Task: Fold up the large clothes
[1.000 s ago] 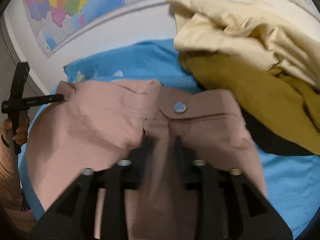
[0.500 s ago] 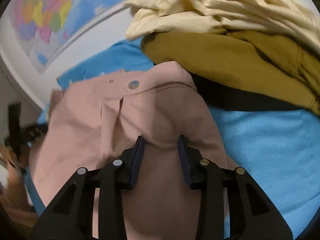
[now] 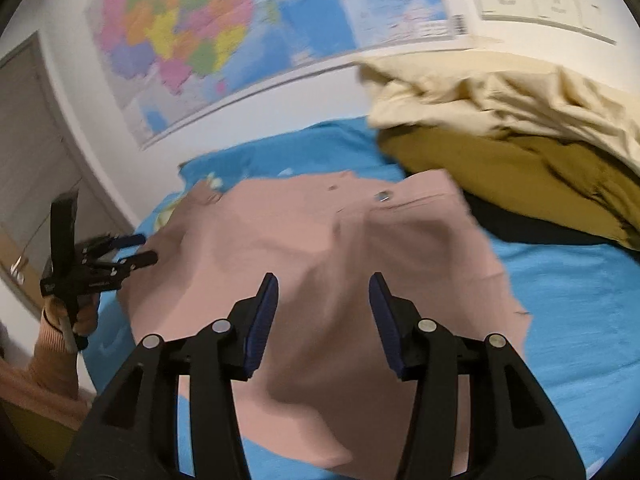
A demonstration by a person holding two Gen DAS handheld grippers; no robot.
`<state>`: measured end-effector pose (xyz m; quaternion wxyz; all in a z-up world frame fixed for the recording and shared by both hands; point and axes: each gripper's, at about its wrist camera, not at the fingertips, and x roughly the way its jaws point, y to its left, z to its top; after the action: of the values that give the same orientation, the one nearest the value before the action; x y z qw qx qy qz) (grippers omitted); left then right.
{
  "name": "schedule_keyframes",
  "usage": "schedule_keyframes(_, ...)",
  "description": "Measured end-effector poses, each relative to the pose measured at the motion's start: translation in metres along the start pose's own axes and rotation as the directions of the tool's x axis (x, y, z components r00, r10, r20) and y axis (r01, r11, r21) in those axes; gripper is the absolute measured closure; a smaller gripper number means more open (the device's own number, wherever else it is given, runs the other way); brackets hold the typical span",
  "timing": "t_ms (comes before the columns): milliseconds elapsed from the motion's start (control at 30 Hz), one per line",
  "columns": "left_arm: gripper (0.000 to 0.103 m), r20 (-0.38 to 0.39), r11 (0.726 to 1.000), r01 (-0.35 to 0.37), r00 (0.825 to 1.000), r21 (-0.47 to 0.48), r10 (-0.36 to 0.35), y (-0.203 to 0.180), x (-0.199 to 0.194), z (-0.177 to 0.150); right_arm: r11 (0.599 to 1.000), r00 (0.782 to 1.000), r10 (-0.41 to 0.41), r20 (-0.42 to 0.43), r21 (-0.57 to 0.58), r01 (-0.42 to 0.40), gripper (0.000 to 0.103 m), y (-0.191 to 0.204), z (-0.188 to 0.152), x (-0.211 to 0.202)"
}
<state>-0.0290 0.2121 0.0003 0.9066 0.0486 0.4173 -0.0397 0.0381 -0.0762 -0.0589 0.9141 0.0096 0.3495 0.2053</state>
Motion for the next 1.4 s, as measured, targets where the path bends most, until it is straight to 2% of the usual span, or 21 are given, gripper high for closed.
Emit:
schedule_keyframes(100,0.030,-0.005,1.000,0.005,1.000,0.002,-0.005,-0.005,0.001,-0.004,1.000,0.999,-0.022,-0.049,0.000,0.022,0.056,0.000,-0.004,0.020)
schedule_keyframes(167,0.030,-0.018,1.000,0.001,1.000,-0.002,-0.001,-0.004,0.005,-0.007,0.996,0.992,-0.092,-0.081,0.003,0.092,0.057,-0.009,-0.011,0.033)
schedule_keyframes(233,0.030,-0.035,1.000,-0.001,0.999,-0.017,0.001,-0.001,0.011,-0.011,0.996,0.993,-0.082,-0.085,0.028,0.085,0.062,-0.018,-0.016,0.038)
schedule_keyframes(367,0.030,-0.092,0.998,-0.006,0.996,-0.067,0.000,0.013,0.026,-0.017,0.995,0.992,-0.091,-0.087,0.025,0.094,0.062,-0.016,-0.014,0.033)
schedule_keyframes(467,0.030,-0.076,0.995,0.023,0.997,-0.102,-0.030,0.020,0.019,-0.018,0.996,0.996,-0.070,-0.060,0.052,0.073,0.059,-0.018,-0.014,0.015)
schedule_keyframes(567,0.029,-0.017,0.985,0.083,0.996,-0.153,-0.087,0.030,-0.001,-0.022,0.996,0.999,-0.040,-0.019,0.081,0.041,0.055,-0.026,-0.019,-0.007)
schedule_keyframes(633,0.025,0.005,0.976,0.120,0.993,-0.181,-0.121,0.036,-0.008,-0.029,0.994,0.999,-0.048,-0.014,0.093,0.050,0.055,-0.034,-0.023,-0.017)
schedule_keyframes(733,0.026,-0.029,0.974,0.109,0.993,-0.200,-0.117,0.042,-0.001,-0.042,0.985,0.992,-0.112,-0.060,0.128,0.119,0.059,-0.054,-0.034,-0.012)
schedule_keyframes(833,0.026,-0.024,0.964,0.139,0.989,-0.227,-0.148,0.048,0.007,-0.047,0.981,0.995,-0.080,-0.059,0.173,0.090,0.062,-0.067,-0.040,-0.007)
schedule_keyframes(900,0.027,-0.028,0.965,0.125,0.990,-0.232,-0.135,0.045,0.005,-0.045,0.978,0.993,-0.098,-0.057,0.178,0.107,0.062,-0.065,-0.038,-0.008)
schedule_keyframes(1000,0.027,-0.017,0.971,0.107,0.993,-0.214,-0.113,0.041,-0.007,-0.044,0.983,0.992,-0.126,-0.033,0.134,0.129,0.056,-0.049,-0.032,-0.016)
schedule_keyframes(1100,0.026,0.008,0.971,0.115,0.993,-0.208,-0.116,0.041,-0.023,-0.046,0.992,0.994,-0.108,0.009,0.064,0.107,0.052,-0.027,-0.027,-0.027)
schedule_keyframes(1133,0.026,0.016,0.971,0.113,0.994,-0.208,-0.112,0.042,-0.028,-0.048,0.995,0.995,-0.096,0.020,0.036,0.095,0.048,-0.017,-0.024,-0.028)
schedule_keyframes(1200,0.026,0.029,0.970,0.120,0.993,-0.213,-0.116,0.043,-0.033,-0.049,0.998,0.999,-0.042,0.028,-0.038,0.043,0.048,0.008,-0.020,-0.028)
schedule_keyframes(1300,0.026,0.021,0.971,0.120,0.993,-0.207,-0.119,0.041,-0.032,-0.054,0.988,0.999,0.037,-0.004,-0.148,-0.037,0.048,0.045,-0.019,-0.016)
schedule_keyframes(1400,0.026,-0.022,0.980,0.084,0.996,-0.181,-0.089,0.036,-0.019,-0.059,0.966,0.996,0.061,-0.064,-0.248,-0.075,0.044,0.076,-0.023,0.008)
